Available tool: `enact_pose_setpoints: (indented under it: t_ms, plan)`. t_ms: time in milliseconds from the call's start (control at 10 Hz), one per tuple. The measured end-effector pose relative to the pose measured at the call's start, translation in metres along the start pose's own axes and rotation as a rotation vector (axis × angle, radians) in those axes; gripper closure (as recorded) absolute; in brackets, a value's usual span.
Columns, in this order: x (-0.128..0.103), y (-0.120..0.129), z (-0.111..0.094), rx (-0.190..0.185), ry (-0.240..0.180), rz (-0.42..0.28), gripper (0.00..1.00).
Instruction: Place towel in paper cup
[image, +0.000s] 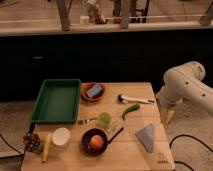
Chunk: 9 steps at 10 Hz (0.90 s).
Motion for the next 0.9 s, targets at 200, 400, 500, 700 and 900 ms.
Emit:
enact_pose_setpoints:
  t_ms: [200,400,500,700,900]
  plan:
    - [0.0000,0.0000,0.0000,0.000,0.000,0.000,0.20]
    - [0.0000,0.0000,0.0000,0.000,0.000,0.000,0.20]
    - [0.0000,0.0000,0.0000,0.000,0.000,0.000,0.20]
    - [0.0001,0.0000,0.0000,0.000,0.000,0.000,0.20]
    - [0.0000,0.0000,0.0000,0.000,0.000,0.000,0.20]
